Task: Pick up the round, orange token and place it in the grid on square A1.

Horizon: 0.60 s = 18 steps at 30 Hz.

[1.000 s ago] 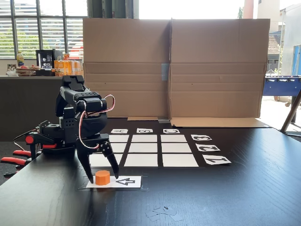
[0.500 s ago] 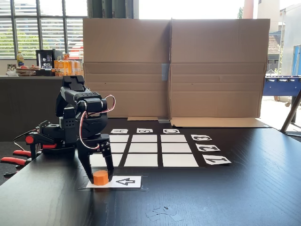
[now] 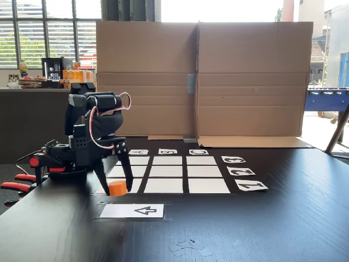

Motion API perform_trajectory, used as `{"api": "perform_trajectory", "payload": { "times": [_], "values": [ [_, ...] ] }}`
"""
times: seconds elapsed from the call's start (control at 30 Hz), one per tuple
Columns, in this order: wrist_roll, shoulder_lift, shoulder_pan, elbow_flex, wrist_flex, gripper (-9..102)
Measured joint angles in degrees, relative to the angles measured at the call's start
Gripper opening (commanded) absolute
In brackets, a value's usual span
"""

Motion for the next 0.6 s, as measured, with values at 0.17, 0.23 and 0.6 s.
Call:
{"api": "perform_trajectory", "payload": {
  "times": [0.17,0.23,0.6],
  "values": [
    [-0.88,9.23,1.58,2.64,0.44,11],
    [-1.23,13.27,2.81,4.31,0.18,10],
    [-5.19,38.76,4.92,21.62,0.53,9]
  ]
}}
